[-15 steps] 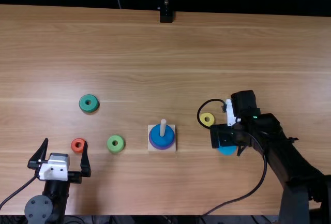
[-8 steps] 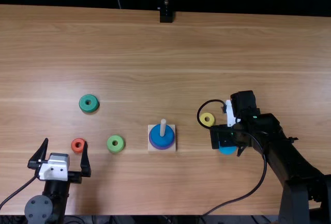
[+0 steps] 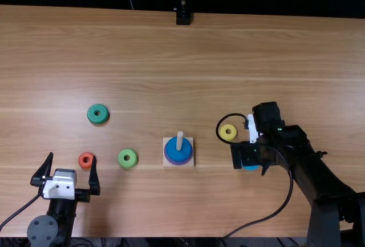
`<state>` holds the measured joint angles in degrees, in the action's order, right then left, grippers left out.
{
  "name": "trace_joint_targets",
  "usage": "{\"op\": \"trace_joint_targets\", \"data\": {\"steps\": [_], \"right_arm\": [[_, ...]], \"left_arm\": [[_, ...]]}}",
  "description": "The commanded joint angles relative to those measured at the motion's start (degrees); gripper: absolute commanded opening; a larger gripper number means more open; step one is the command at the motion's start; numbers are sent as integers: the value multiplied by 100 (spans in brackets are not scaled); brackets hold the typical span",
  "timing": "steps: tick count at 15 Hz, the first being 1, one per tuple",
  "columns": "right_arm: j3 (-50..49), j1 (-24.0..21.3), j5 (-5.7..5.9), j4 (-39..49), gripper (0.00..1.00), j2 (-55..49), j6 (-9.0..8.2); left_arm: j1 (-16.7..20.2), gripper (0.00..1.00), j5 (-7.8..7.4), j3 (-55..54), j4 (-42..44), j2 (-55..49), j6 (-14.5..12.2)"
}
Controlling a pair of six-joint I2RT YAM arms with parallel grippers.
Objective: Build the Hanoi tower: stack the rings onto the peg from bottom to top in this color order: purple, dark blue, light blue, dark green, light green, yellow, orange.
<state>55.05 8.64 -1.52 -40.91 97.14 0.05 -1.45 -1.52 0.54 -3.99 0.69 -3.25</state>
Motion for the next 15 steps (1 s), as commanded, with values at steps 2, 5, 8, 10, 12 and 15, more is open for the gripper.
{"op": "trace_joint_targets", "data": {"steps": [2, 5, 8, 10, 12, 15], "right_arm": [[-108, 85, -38, -8, 100, -2, -16], [-152, 85, -38, -18, 38, -11, -5], [-178, 85, -38, -18, 0, -20, -27], [-126, 94, -27, -8, 0, -29, -27], [15, 94, -27, -29, 0, -64, -48], [885, 392, -27, -999, 0, -635, -27]], "left_arm": [[14, 100, -48, -54, -360, -69, -76], [14, 100, -48, -54, -350, -69, -76], [14, 100, -48, -54, -350, -69, -76], [14, 100, -48, -54, -350, -69, -76], [14, 100, -48, -54, -350, -69, -76], [14, 100, -48, -54, -350, -69, -76]]}}
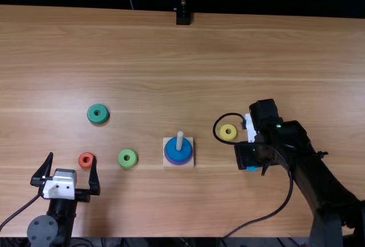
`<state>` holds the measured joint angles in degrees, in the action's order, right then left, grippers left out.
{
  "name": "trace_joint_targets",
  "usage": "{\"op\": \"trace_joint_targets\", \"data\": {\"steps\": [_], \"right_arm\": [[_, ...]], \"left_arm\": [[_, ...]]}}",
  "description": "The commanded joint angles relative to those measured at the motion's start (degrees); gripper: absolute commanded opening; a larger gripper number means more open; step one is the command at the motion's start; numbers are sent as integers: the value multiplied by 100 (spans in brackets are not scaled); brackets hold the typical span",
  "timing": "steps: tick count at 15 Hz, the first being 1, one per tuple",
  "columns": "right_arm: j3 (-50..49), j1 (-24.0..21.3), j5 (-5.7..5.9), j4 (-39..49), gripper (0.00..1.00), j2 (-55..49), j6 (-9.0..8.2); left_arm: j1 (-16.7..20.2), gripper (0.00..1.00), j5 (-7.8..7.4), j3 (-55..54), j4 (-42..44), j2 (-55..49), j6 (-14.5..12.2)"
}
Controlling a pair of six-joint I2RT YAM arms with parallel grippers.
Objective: Build the Hanoi tower: stack the rings onto the peg from bottom to top in this color order: purple, dark blue, light blue, dark green, light green, yellow, orange.
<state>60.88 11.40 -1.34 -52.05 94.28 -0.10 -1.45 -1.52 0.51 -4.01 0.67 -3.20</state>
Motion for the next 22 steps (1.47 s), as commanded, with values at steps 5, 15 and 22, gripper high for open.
{"op": "trace_joint_targets", "data": {"steps": [5, 15, 22], "right_arm": [[2006, 890, -55, -1635, 0, -366, -11], [4380, 2270, -55, -1857, 0, 451, 52], [4775, 2666, -45, -2289, 0, 785, 41]], "left_arm": [[14, 100, -48, -51, -348, -67, -81], [14, 100, -48, -51, -358, -67, -81], [14, 100, -38, -51, -348, -67, -81]]}}
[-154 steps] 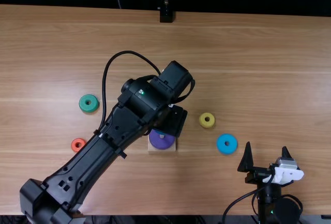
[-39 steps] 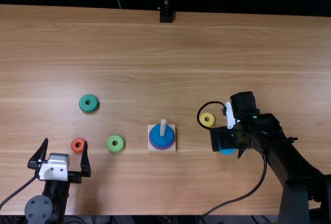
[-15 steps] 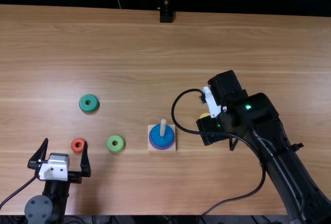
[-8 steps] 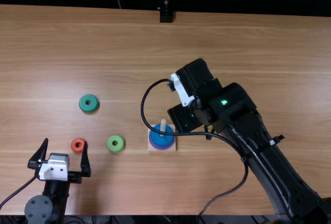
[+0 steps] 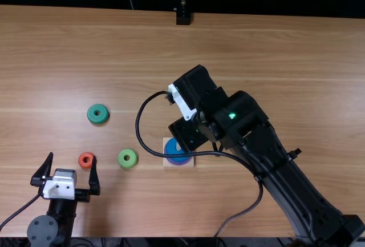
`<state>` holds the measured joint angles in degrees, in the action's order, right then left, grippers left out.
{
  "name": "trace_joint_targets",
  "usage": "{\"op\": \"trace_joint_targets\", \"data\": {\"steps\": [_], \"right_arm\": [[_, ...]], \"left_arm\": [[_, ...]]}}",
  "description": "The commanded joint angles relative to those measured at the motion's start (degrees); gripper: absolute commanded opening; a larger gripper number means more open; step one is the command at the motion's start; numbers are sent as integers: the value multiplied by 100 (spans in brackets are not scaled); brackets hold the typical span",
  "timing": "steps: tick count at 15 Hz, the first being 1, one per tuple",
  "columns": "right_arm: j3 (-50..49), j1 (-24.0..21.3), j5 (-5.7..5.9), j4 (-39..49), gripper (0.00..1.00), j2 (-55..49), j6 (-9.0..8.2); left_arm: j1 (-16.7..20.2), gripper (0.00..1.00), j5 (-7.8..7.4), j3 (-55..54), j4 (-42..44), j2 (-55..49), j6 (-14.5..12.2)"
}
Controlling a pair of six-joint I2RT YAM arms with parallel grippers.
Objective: Build the Hanoi tower: stack the rings onto the peg from bottom to top in this color order: purple, dark blue, light blue, dark green, light green, yellow, orange.
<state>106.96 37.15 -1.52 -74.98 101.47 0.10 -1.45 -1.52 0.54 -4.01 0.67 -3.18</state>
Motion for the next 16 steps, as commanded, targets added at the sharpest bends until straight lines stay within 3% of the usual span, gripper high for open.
{"op": "trace_joint_targets", "data": {"steps": [1, 16], "right_arm": [[159, 109, -27, 4, 0, 75, 11], [168, 267, -38, 88, 0, 461, -31]], "left_arm": [[14, 100, -48, -54, -358, -67, -72], [14, 100, -48, -54, -358, -67, -83]]}}
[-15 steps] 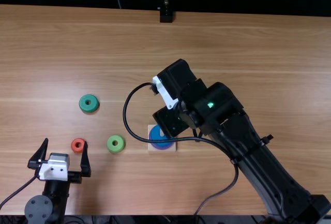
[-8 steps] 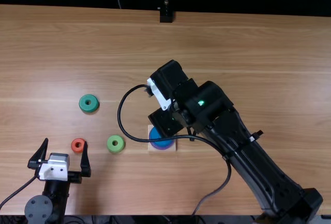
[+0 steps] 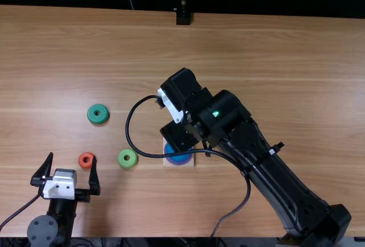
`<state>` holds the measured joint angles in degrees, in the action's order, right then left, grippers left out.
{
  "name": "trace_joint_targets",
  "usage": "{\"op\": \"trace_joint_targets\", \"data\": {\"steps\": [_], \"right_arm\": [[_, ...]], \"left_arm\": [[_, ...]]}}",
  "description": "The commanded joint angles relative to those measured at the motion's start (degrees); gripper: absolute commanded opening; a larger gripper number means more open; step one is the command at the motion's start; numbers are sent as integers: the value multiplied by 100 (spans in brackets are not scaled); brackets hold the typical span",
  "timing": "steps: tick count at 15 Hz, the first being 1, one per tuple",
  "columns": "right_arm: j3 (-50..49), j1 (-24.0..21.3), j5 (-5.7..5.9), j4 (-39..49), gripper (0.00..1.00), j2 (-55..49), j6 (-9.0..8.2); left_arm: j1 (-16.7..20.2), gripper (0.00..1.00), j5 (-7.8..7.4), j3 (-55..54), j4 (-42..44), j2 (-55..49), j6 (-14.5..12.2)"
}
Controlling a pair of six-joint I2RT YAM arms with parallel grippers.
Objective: Build the Hanoi tower: stack the rings onto the peg from bottom to top in this color order: purple, dark blue, light blue, dark green, light green, yellow, orange.
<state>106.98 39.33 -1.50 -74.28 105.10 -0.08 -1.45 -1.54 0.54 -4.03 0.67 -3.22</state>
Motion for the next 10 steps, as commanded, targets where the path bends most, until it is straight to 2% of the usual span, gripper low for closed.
{"op": "trace_joint_targets", "data": {"steps": [1, 6, 7, 8, 9, 10], "right_arm": [[165, 57, -40, 18, 0, 142, -13], [121, 75, -30, 29, 0, 248, -13], [121, 75, -19, 39, 4, 248, -35], [113, 83, -8, 50, 60, 248, -24], [113, 136, 2, 39, 100, 239, -3], [86, 224, 44, 50, 100, 239, 18]], "left_arm": [[14, 100, -46, -54, -346, -67, -78], [14, 100, -46, -54, -356, -67, -78], [14, 100, -46, -54, -346, -67, -78], [14, 100, -46, -54, -346, -67, -78], [14, 100, -46, -54, -356, -67, -78], [14, 100, -46, -54, -356, -67, -78]]}}
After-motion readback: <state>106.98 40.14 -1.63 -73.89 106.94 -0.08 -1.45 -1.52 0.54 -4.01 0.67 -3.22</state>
